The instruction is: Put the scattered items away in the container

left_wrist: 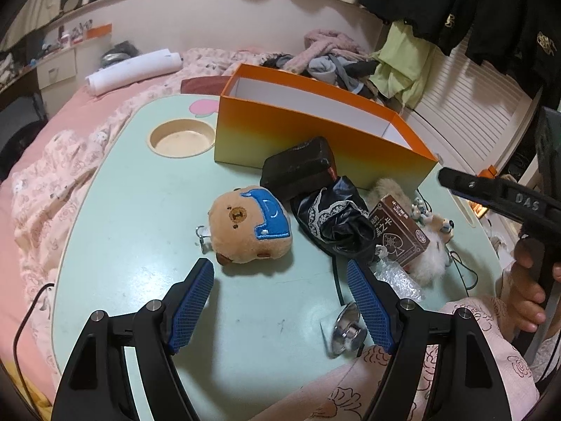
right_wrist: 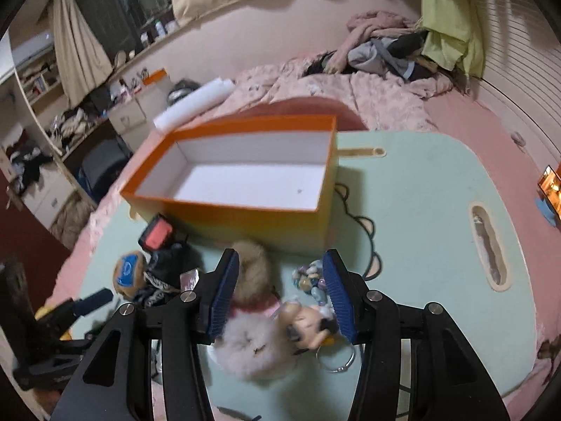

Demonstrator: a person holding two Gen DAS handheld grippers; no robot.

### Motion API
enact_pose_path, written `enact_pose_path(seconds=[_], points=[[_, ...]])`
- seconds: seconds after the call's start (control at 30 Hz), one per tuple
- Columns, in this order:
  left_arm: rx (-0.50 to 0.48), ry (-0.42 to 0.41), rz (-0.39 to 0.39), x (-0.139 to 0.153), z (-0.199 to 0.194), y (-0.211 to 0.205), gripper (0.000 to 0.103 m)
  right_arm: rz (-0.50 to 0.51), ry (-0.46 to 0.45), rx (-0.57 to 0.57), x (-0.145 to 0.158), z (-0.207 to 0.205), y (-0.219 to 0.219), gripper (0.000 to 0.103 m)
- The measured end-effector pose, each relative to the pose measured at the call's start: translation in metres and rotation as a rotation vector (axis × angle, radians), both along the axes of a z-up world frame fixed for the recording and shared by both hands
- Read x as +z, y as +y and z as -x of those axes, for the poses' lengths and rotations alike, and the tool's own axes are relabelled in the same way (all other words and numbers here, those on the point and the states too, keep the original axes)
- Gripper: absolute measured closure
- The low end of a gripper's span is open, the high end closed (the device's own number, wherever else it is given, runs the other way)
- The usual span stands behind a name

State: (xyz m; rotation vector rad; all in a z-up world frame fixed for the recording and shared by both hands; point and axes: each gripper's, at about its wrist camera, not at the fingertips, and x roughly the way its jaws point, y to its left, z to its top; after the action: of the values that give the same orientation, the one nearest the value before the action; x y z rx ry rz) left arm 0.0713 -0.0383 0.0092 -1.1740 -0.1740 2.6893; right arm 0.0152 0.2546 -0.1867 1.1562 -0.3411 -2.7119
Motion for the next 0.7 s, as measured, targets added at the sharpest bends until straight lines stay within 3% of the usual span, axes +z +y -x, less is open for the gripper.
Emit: enact_pose_path(seconds=[0.27,0.37,0.47,0.53,0.63,0.7], points=[[-0.049,0.035,0.004,0.015,-0.015,-0.003,0.025,0.029,-0.021,-0.011,-0.006,-0.032,0.019,0.052],[-0.093,0.025,0.047,0.014,-0.023,0.004,0.025,-0.043,-0.037,0.036,-0.013,-0.047,0.006,0.052],[-0.124,0.006,0.143,0.006,-0.032,0.015,0.023,-0.154,-0.023,0.069,-0.018,-0.063,-0.011,0.052],[-0.132,-0.011,0.185,0.0,-0.034,0.021,0.022,-0.185,-0.038,0.089,-0.026,-0.07,-0.019,0.044],[-0.126,-0.035,0.162,-0.004,-0.032,0.017,0.02,-0.193,-0.069,0.102,-0.043,-0.072,-0.024,0.042],[-0.121,-0.064,0.149,-0.009,-0.028,0.013,0.012,-0.165,-0.084,0.089,-0.051,-0.07,-0.019,0.04]])
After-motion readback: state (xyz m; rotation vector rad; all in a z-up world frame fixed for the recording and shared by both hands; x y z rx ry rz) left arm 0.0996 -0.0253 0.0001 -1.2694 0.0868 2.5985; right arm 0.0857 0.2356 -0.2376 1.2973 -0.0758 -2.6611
